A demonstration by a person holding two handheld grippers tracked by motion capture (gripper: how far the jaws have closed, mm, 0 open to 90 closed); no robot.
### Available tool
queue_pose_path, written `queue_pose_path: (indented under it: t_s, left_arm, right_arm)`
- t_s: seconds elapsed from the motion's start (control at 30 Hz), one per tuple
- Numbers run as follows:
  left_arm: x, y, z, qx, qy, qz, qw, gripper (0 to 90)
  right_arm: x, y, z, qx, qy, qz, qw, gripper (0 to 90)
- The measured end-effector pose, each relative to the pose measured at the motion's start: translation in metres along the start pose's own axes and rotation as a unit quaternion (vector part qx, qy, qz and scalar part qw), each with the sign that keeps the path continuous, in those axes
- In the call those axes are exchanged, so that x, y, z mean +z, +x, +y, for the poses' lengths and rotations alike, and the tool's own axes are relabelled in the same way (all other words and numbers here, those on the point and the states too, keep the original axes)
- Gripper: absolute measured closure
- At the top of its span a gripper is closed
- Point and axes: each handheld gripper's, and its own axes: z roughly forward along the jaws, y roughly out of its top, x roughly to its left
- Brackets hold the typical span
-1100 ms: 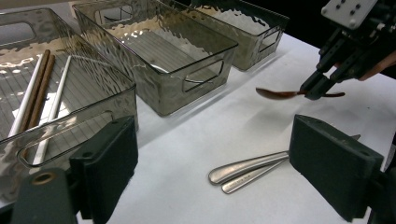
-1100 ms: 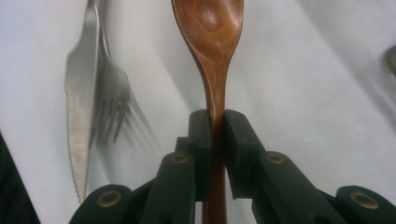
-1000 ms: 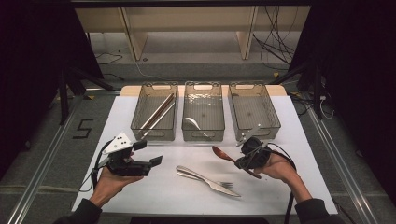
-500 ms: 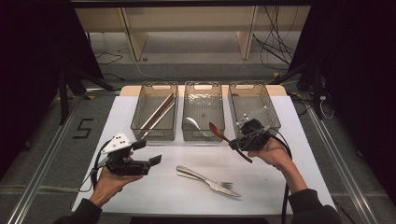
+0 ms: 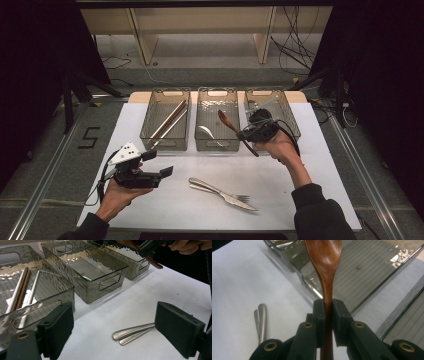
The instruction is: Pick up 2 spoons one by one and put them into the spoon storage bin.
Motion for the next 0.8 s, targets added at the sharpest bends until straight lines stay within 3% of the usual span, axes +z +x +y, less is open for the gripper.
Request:
queue_pose_path:
  t_s: [0.47,0.8]
  left_arm:
    - [-0.001,0.000,0.000,0.001,-0.001,-0.001,1.0000,15.1]
    - [-0.001,0.000,0.000,0.002,-0.001,-0.003,1.0000,15.1]
  right_arm:
    - [0.027,-0.010,0.037,0.031,0.005,-0.027,0.9992,82.3]
    - [0.040,-0.016,0.054,0.052,0.005,-0.042,0.9978,82.3]
